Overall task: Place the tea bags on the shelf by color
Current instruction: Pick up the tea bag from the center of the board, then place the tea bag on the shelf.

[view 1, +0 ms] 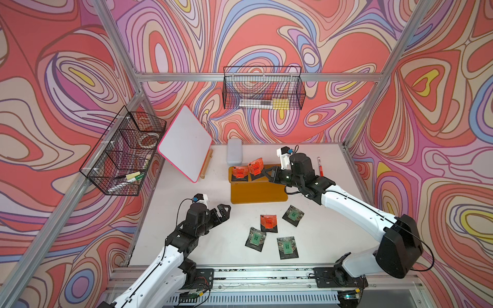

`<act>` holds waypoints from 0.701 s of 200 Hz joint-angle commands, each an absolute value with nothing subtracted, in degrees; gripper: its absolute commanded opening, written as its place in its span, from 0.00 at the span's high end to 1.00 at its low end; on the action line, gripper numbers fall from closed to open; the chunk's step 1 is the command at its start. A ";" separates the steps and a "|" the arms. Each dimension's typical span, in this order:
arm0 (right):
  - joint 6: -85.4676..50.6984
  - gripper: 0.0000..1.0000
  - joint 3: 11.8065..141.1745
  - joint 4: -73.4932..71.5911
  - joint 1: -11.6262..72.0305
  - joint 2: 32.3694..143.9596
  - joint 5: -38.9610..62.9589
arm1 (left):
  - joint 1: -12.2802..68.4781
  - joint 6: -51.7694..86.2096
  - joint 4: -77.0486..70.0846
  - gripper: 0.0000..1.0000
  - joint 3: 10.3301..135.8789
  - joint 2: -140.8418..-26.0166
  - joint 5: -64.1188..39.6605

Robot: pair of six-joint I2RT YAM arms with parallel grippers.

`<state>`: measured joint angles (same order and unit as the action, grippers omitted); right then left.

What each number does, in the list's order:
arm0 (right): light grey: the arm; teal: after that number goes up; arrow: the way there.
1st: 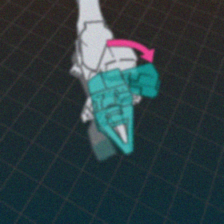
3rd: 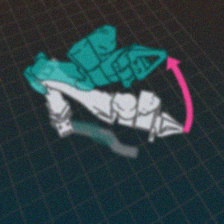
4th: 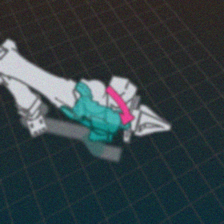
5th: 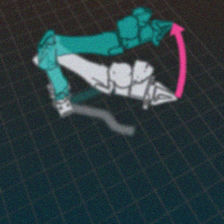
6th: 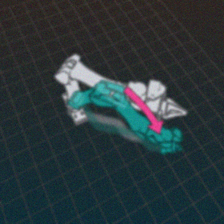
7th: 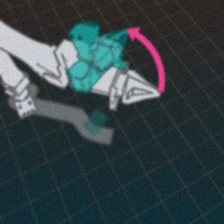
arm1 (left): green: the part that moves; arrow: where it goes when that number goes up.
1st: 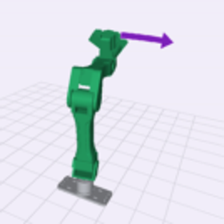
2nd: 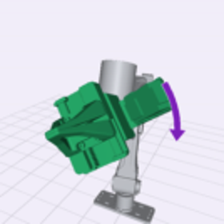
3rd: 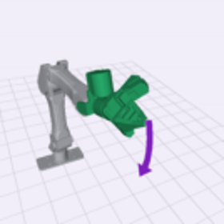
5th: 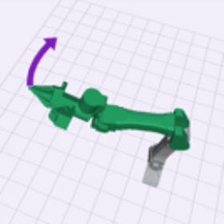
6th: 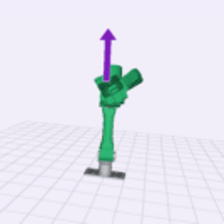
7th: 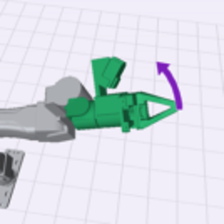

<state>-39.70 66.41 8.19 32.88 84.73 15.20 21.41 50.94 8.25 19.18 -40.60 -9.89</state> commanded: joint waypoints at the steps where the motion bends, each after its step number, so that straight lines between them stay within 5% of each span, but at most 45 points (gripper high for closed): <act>1: -43.08 1.00 68.09 8.11 31.67 86.77 17.78 | 21.71 49.84 10.11 0.01 20.23 -39.73 -9.83; 140: -49.47 1.00 70.30 8.39 28.57 93.78 20.48 | 21.71 49.92 10.01 0.01 19.43 -39.66 -9.47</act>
<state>-48.38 68.36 8.34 28.88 92.79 19.62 21.41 50.81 8.69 19.18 -40.14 -9.89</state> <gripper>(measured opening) 0.042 0.991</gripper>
